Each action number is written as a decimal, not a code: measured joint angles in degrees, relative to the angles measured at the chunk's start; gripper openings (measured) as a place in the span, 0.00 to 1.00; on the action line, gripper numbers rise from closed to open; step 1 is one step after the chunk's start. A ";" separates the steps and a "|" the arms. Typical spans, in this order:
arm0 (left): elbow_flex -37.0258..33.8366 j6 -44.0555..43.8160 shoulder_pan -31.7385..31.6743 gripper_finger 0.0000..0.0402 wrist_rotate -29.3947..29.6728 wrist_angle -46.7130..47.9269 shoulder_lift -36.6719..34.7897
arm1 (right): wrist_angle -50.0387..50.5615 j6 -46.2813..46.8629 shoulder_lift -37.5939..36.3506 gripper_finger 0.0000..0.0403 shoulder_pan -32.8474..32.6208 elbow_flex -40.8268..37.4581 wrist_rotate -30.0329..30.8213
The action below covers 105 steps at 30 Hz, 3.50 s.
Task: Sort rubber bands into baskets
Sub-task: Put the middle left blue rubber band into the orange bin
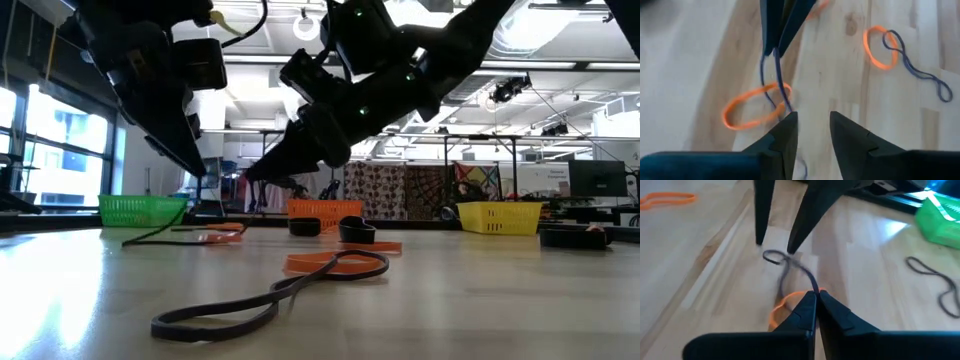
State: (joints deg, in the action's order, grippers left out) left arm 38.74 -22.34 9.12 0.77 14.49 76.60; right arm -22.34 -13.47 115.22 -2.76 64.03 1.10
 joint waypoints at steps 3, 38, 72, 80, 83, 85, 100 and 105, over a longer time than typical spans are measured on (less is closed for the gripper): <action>-0.02 2.66 1.66 0.27 5.35 -1.32 -0.14 | -1.80 0.13 0.00 0.00 0.00 -0.02 2.09; -7.96 5.97 16.25 0.18 28.43 -23.40 -6.38 | 2.77 3.11 0.04 0.00 0.92 10.61 23.13; -23.98 5.95 12.59 0.00 25.36 -54.34 -6.32 | 42.66 -8.07 0.02 0.00 21.93 35.69 28.63; -23.98 5.51 12.64 0.00 24.97 -54.24 -6.32 | 45.89 -4.41 0.02 0.00 27.77 34.06 20.82; -23.96 5.53 12.54 0.00 25.03 -54.24 -6.32 | 45.32 -3.01 0.02 0.00 29.39 32.96 17.85; -23.96 5.55 12.52 0.00 25.21 -54.22 -6.32 | 44.24 -2.91 -0.02 0.00 30.22 31.82 17.30; -23.93 6.09 12.55 0.00 25.28 -54.21 -6.32 | 38.81 0.59 0.00 0.00 34.67 22.83 8.61; -23.93 6.08 12.52 0.00 25.30 -54.19 -6.32 | 42.36 0.61 -0.02 0.00 34.58 22.78 5.38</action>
State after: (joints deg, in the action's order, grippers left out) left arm 14.81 -16.26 21.65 26.07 -39.70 70.28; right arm 20.02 -12.86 115.20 31.82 86.80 6.48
